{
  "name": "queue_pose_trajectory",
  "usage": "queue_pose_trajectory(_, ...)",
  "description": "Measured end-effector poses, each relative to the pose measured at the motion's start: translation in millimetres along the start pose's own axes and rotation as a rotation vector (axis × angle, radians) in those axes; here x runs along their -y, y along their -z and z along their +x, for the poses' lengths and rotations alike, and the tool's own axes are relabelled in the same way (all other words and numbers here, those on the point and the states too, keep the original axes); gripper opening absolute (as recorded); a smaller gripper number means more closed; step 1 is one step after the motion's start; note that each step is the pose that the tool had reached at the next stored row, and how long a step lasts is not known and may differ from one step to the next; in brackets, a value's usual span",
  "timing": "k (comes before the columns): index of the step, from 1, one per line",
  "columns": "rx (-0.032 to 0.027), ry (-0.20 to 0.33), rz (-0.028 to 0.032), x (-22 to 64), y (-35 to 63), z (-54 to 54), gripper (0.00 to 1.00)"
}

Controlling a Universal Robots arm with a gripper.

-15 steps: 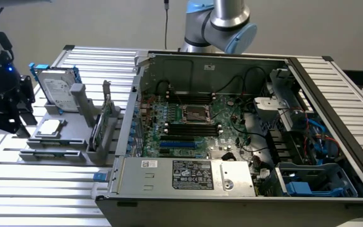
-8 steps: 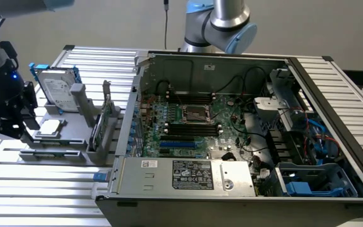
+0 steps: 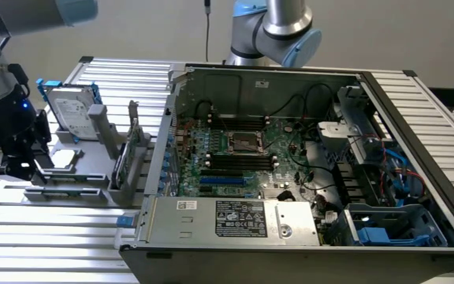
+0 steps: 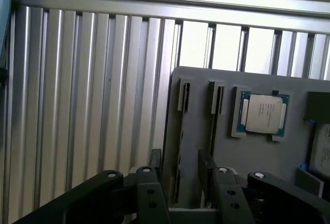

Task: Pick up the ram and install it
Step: 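Pick up the ram and move it above insertion slot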

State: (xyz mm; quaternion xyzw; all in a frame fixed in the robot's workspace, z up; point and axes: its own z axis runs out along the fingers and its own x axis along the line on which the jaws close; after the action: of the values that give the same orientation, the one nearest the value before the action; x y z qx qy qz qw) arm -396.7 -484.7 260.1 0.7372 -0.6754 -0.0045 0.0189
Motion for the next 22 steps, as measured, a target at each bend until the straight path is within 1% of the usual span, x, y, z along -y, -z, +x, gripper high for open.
queue_pose_trajectory(2,0.0011,0.000,0.0001,0.2,-3.6,0.0,0.42)
queue_pose_trajectory(5,0.0040,0.001,0.0003,0.3,-5.8,0.5,0.42)
queue_pose_trajectory(9,0.0143,0.001,0.0013,0.2,-7.3,1.6,0.42)
queue_pose_trajectory(12,0.0237,0.001,0.0021,0.1,-7.8,3.1,0.42)
queue_pose_trajectory(16,0.0320,0.001,0.0028,0.2,-8.1,4.1,0.42)
queue_pose_trajectory(18,0.0352,0.001,0.0032,0.2,-8.3,4.2,0.42)
queue_pose_trajectory(20,0.0366,0.001,0.0013,0.3,-8.3,4.3,0.42)
queue_pose_trajectory(21,0.0370,0.001,-0.0014,0.2,-8.3,4.3,0.42)
queue_pose_trajectory(22,0.0374,0.001,-0.0054,0.3,-8.4,4.3,0.42)
